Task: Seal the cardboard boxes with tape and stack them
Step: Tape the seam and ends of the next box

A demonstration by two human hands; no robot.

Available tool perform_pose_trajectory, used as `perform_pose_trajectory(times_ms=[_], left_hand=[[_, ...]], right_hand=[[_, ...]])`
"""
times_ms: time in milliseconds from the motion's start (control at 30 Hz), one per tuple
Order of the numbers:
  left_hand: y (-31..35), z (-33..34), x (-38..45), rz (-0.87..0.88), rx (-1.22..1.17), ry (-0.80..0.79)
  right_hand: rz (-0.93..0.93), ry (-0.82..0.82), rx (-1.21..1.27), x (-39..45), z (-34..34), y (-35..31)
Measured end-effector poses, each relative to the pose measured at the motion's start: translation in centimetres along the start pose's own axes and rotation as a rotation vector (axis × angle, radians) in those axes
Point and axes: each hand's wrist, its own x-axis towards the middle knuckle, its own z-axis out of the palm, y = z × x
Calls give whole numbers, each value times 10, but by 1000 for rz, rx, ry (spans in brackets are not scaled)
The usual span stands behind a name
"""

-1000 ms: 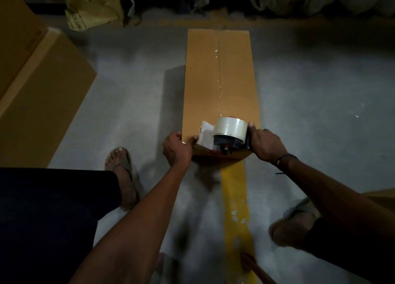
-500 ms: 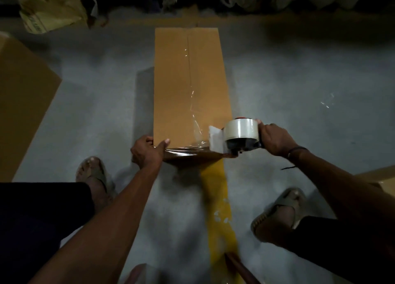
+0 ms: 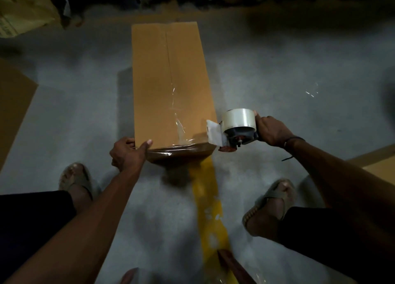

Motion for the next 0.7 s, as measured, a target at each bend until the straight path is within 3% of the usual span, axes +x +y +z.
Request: perform_pose_trajectory(times_ms=[267, 467, 567, 700], left_hand=[[-4, 3, 5, -7, 9, -7], [-10, 6, 8, 2, 28, -1], [-6, 3, 3, 3, 91, -9], [13, 11, -6, 194, 211, 28]], right_hand=[[16, -81, 220, 4, -7, 9], [155, -83, 156, 6, -1, 25], [79, -84, 99, 10, 4, 20], [31, -98, 49, 21, 5, 17]])
